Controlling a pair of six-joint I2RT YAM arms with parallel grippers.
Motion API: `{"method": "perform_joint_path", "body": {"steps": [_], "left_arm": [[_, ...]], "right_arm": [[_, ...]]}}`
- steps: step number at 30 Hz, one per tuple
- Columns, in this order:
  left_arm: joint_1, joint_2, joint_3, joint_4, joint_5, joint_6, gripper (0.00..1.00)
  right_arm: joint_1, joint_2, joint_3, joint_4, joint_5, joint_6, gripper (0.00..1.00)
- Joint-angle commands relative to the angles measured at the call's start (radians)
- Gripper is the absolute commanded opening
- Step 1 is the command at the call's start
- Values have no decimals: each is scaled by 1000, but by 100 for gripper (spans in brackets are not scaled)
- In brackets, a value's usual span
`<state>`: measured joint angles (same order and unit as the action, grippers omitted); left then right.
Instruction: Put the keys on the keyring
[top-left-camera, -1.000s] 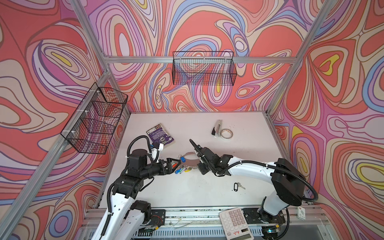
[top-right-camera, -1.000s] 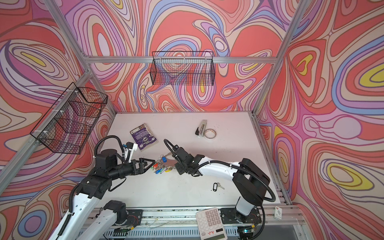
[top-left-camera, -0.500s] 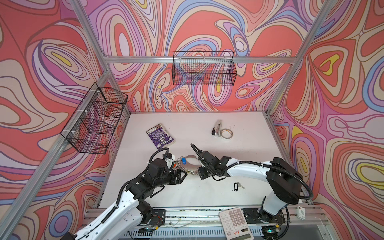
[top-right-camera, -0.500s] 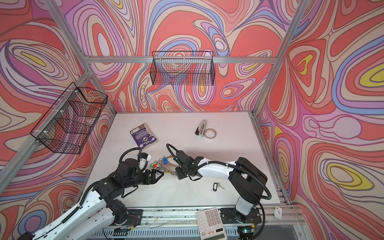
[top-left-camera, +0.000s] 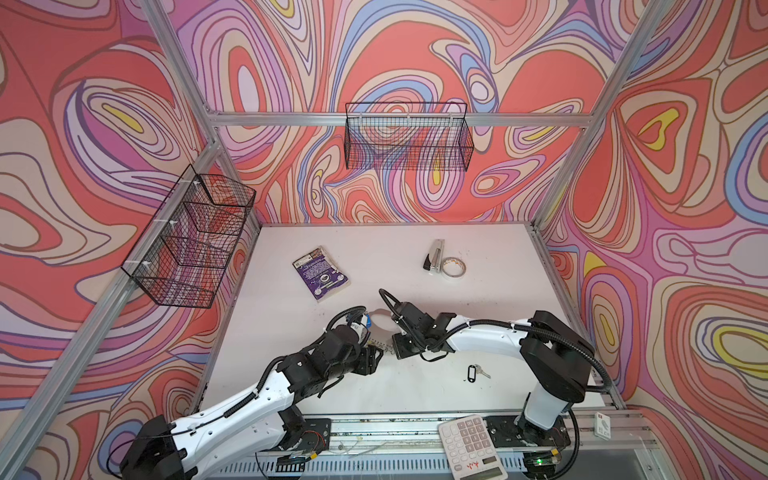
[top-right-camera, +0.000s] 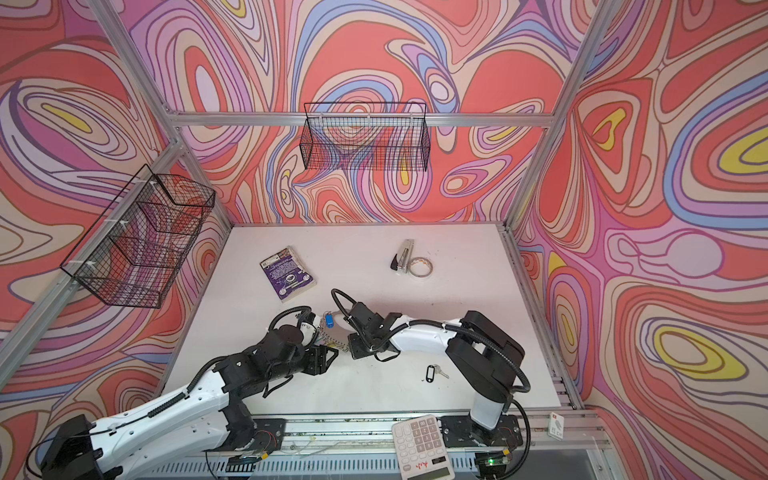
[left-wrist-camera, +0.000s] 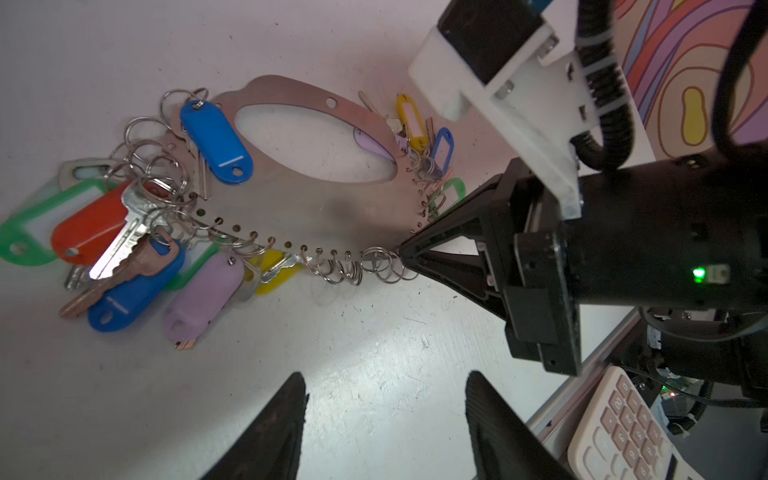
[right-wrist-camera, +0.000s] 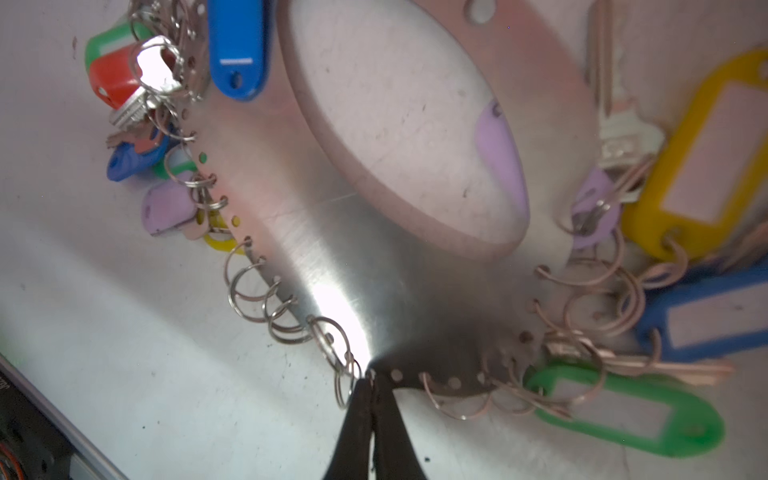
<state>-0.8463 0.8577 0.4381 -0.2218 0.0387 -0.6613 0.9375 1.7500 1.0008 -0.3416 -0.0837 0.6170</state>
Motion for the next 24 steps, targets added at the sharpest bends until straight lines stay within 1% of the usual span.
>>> {"method": "perform_joint_path", "body": {"steps": [1, 3, 6, 8, 9, 10, 11, 13, 16, 19, 22, 24], "left_arm": [[-17, -22, -43, 94, -69, 35, 63], [-17, -32, -64, 116, -64, 41, 64], [-17, -58, -93, 140, -79, 16, 71], [-17, -93, -107, 133, -109, -9, 81], [-17, -108, -111, 123, -123, -15, 87], [-17, -126, -112, 107, -139, -26, 96], [-16, -142, -112, 91, -157, -36, 100], [-16, -171, -117, 77, -168, -56, 100], [-16, -198, -132, 106, -108, -63, 99], [-16, -171, -113, 97, -45, -65, 88], [-16, -102, -77, 76, 24, -50, 75], [-16, -48, -57, 71, 70, -39, 69]], "right_arm": [[8, 17, 6, 13, -37, 21, 8], [8, 17, 5, 18, -45, 19, 11], [8, 17, -1, 31, -59, 18, 12], [9, 17, 1, 33, -61, 17, 13], [8, 4, 1, 34, -59, 16, 13], [8, -10, -1, 35, -57, 16, 13], [8, -11, -2, 35, -53, 15, 13], [8, -14, -4, 36, -43, 11, 13], [8, -26, -4, 41, -37, -4, 15], [7, -49, -1, 46, -20, -18, 19], [6, -55, 10, 37, -7, -32, 20], [2, -61, 9, 39, -7, -36, 21]]}}
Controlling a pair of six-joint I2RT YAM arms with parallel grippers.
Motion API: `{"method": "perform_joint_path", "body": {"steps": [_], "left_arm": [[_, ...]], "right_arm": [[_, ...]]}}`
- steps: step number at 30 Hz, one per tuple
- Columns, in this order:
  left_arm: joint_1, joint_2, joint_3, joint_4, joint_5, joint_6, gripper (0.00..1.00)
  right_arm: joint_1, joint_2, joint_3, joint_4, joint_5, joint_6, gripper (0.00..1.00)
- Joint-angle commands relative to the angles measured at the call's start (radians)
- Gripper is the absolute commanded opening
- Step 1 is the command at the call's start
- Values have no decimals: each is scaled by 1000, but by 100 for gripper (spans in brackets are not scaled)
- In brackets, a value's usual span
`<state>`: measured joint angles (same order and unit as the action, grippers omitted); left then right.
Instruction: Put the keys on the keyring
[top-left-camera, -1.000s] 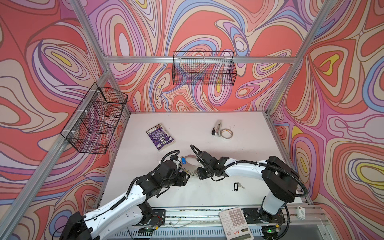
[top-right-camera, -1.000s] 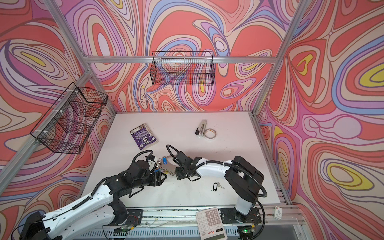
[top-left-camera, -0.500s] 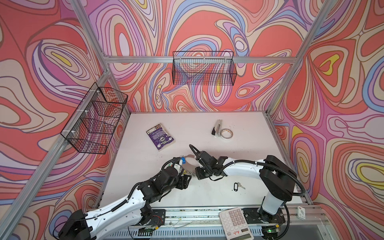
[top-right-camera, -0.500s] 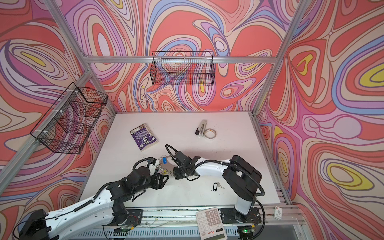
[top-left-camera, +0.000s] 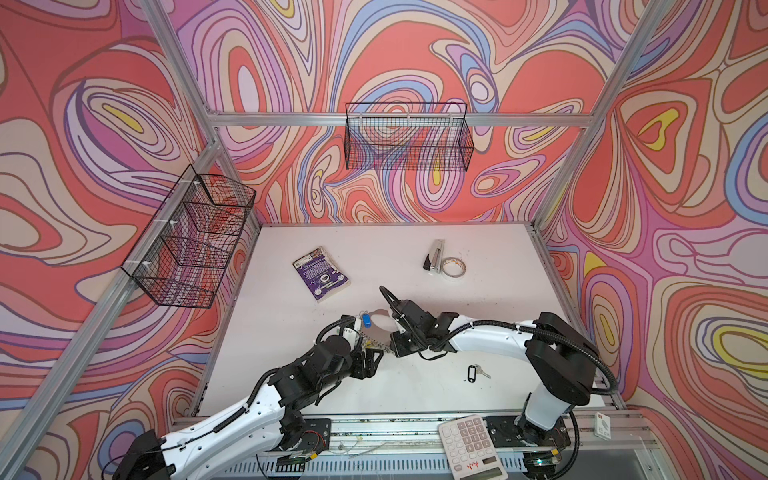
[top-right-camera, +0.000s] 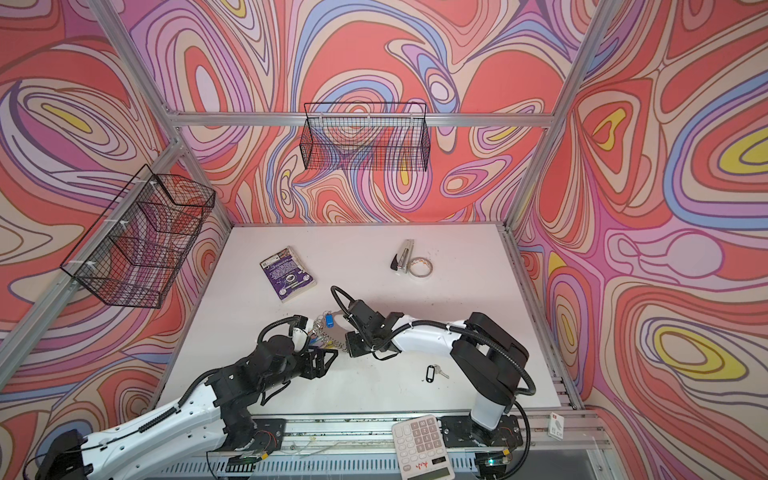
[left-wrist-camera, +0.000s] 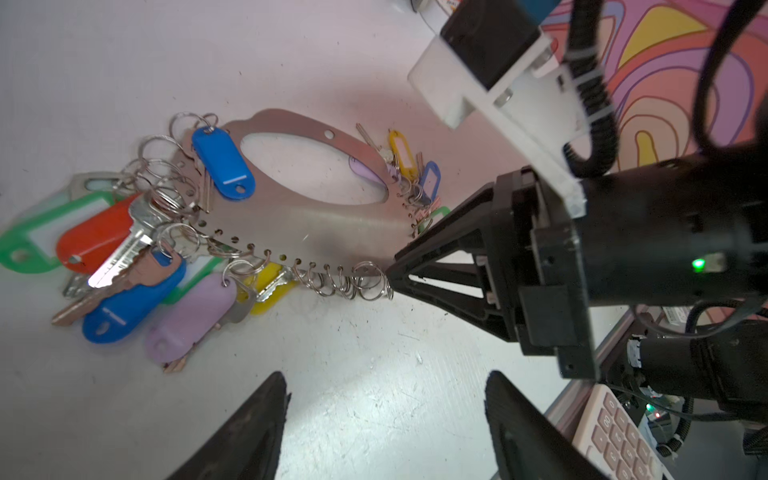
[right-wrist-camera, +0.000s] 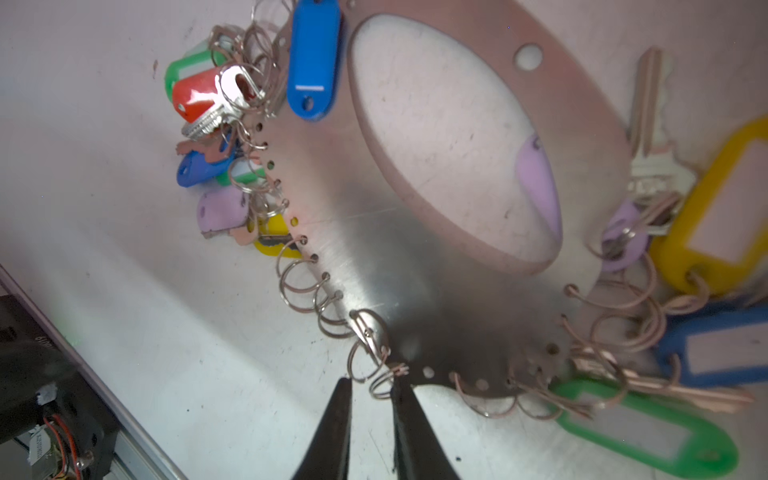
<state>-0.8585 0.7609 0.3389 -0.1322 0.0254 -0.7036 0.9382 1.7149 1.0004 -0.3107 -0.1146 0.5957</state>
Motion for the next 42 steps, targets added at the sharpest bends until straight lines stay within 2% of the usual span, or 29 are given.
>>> {"method": "perform_joint_path", "body": {"steps": [1, 6, 10, 12, 23, 30, 31, 42], "left_arm": [[-4, 80, 51, -15, 106, 7, 65], [-6, 218, 80, 39, 184, -8, 57], [-8, 313, 79, 124, 186, -56, 54], [-11, 363, 92, 142, 185, -71, 53], [-31, 531, 145, 236, 110, -153, 45], [-34, 622, 168, 255, 73, -183, 44], [-35, 633, 206, 256, 68, -189, 44], [-36, 691, 224, 262, 45, -237, 35]], "right_arm": [[-3, -33, 8, 9, 24, -16, 22], [-96, -100, -34, 18, 35, -32, 29], [-183, -183, -83, 49, 45, -46, 48], [-212, -210, -96, 51, 47, -56, 54], [-254, -314, -166, 78, 70, -78, 86], [-266, -350, -187, 82, 72, -93, 96], [-268, -354, -189, 83, 72, -95, 98], [-279, -361, -207, 94, 67, -114, 98]]}}
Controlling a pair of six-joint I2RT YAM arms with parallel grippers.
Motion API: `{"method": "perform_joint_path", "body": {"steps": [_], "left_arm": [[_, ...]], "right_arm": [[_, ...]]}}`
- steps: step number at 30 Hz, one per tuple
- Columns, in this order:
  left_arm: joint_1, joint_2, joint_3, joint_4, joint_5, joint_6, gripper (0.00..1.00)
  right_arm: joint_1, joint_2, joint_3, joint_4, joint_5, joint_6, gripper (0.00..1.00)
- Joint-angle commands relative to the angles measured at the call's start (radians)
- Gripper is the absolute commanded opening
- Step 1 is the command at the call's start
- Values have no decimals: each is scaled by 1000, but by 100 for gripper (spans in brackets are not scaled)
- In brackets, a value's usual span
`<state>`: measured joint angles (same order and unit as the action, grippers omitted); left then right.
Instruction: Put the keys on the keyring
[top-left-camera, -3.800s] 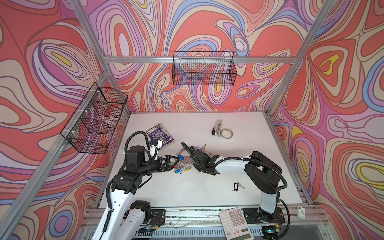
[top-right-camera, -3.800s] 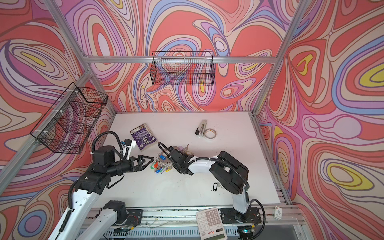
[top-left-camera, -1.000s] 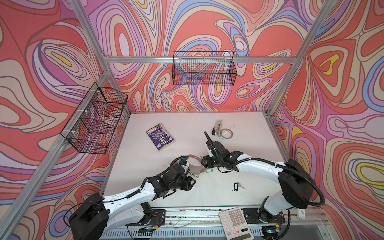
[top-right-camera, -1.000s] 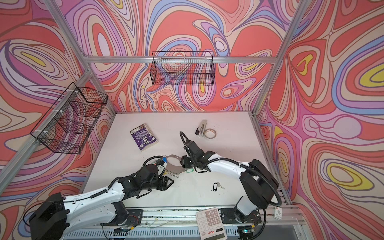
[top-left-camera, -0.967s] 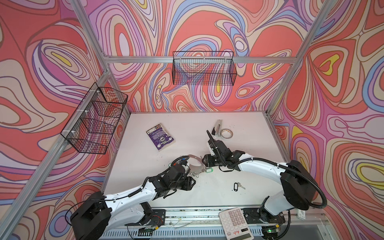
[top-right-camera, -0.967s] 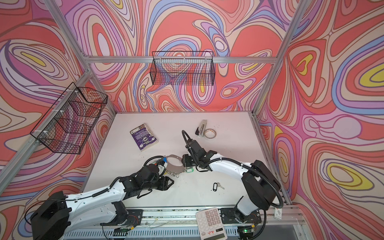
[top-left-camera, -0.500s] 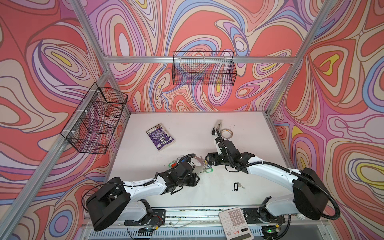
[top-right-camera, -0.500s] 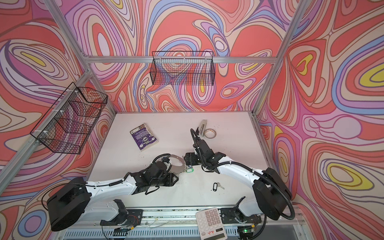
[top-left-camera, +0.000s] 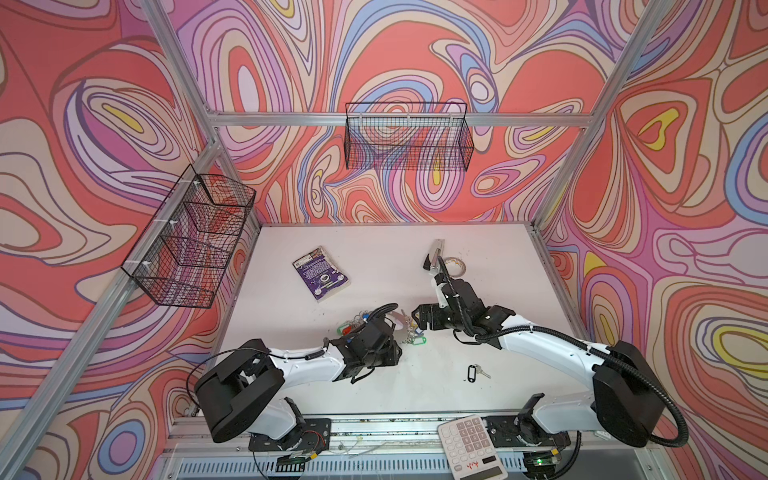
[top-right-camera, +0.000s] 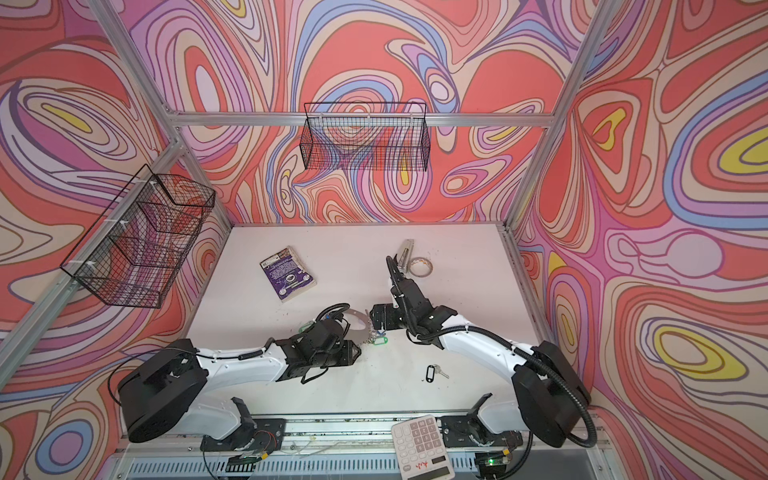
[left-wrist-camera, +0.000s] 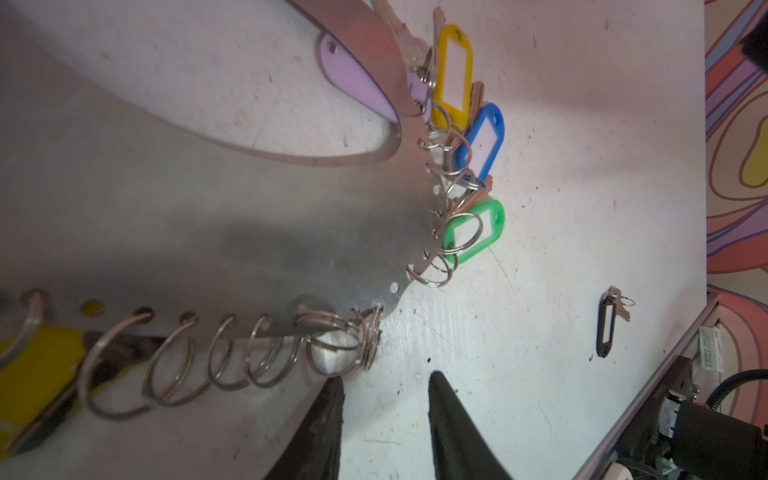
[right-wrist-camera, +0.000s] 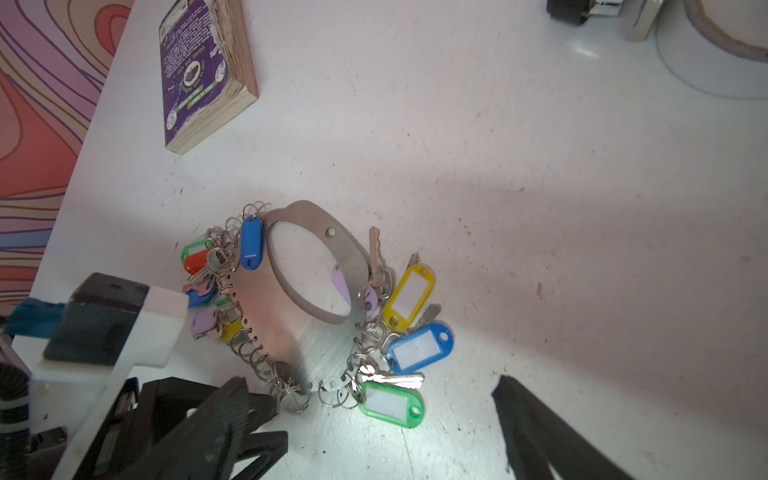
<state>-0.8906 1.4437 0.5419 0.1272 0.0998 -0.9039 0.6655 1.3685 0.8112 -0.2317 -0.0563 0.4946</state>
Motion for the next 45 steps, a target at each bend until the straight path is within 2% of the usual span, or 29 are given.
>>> {"method": "perform_joint_path", "body": {"steps": [1, 5, 12, 21, 25, 39, 45], "left_arm": [[-4, 4, 19, 2, -29, -42, 34], [-11, -20, -10, 53, -16, -84, 33], [-70, -100, -73, 48, -132, -168, 36], [-99, -35, -98, 125, -174, -236, 42], [-106, 4, -109, 190, -192, -262, 35], [-116, 97, -129, 278, -293, -332, 35], [-116, 113, -128, 276, -319, -341, 31]], "right_arm": [[-7, -14, -20, 17, 9, -13, 98], [-11, -10, -25, 28, -2, -16, 98], [-21, -13, -35, 42, -14, -20, 98], [-23, -23, -45, 46, -17, -24, 98], [-25, -29, -46, 39, -17, -28, 98], [-32, -34, -41, 32, -24, -47, 98], [-33, -29, -43, 34, -25, -53, 98]]}}
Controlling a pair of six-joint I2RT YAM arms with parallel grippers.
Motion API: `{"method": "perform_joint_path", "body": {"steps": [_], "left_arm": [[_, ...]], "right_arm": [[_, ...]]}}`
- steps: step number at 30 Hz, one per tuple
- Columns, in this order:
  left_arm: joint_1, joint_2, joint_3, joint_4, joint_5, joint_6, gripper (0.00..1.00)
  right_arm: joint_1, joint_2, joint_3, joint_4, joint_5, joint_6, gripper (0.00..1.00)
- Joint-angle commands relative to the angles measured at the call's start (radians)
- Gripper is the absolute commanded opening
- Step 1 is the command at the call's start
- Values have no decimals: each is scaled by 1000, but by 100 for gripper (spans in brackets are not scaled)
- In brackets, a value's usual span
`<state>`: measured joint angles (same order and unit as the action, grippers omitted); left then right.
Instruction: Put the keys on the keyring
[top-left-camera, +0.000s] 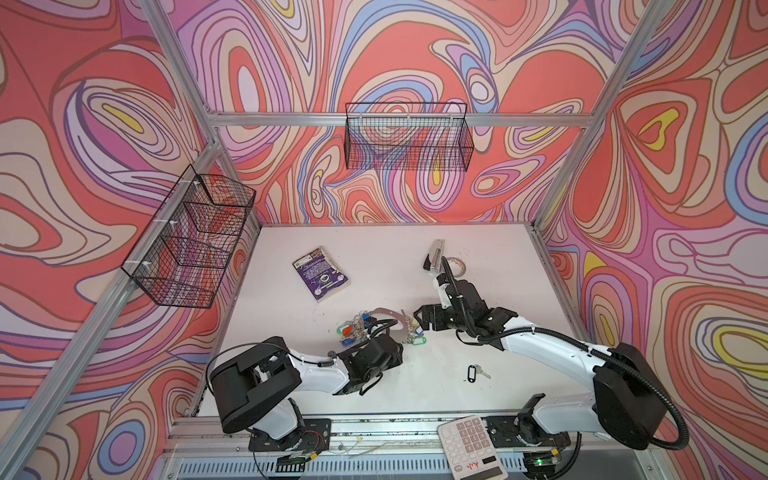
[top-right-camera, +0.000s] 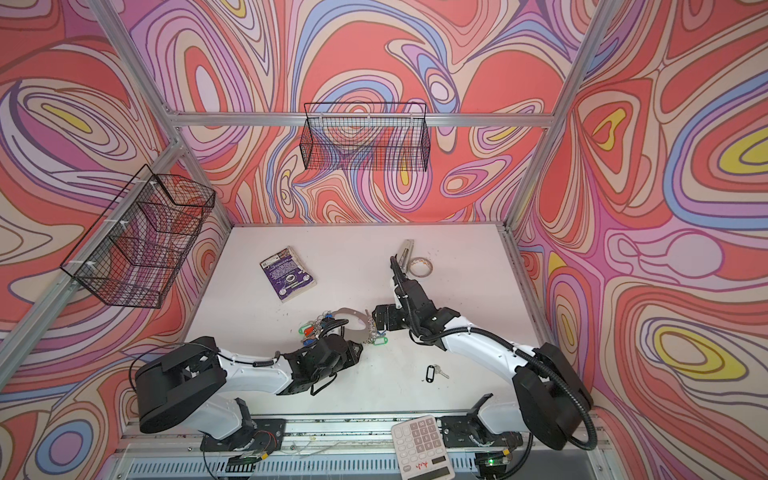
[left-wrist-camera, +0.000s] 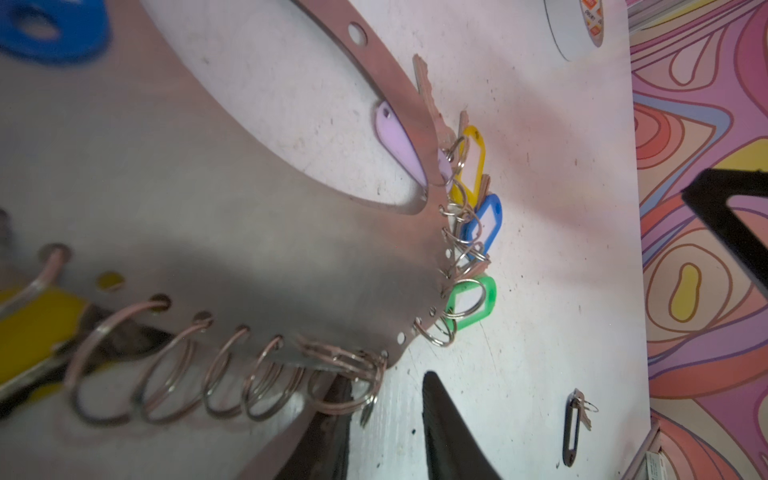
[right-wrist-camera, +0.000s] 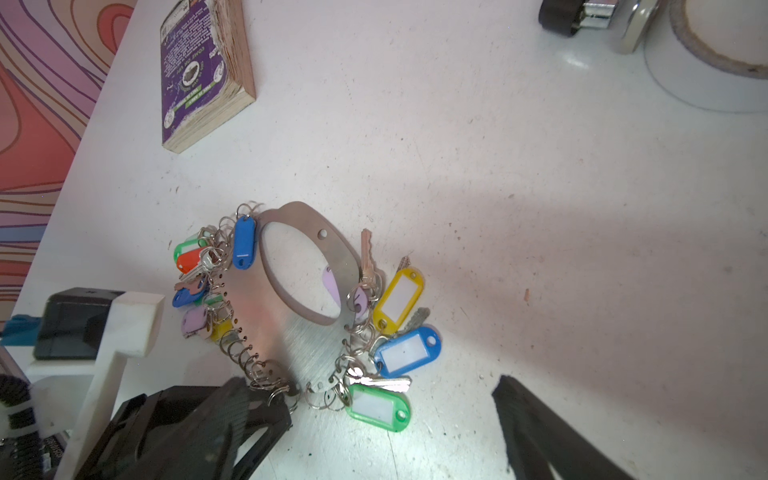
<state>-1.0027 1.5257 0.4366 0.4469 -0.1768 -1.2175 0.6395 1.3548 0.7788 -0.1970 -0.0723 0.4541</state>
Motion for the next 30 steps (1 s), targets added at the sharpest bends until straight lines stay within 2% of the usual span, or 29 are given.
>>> {"method": "perform_joint_path", "body": {"steps": [1, 10, 21, 26, 30], "left_arm": [[-4, 31, -22, -46, -45, -27, 29], [-4, 26, -10, -70, -59, -27, 16], [-4, -8, -7, -59, -62, 9, 8], [-4, -49, 16, -123, -89, 31, 4], [-4, -84, 68, -269, -115, 46, 0]], "right_arm": [[-8, -17, -13, 1, -10, -13, 98], [-9, -11, -21, 11, -18, -14, 98], [-11, -7, -33, 25, -30, -14, 98], [-10, -11, -38, 24, -27, -17, 98], [-12, -11, -46, 33, -24, -16, 98]]}}
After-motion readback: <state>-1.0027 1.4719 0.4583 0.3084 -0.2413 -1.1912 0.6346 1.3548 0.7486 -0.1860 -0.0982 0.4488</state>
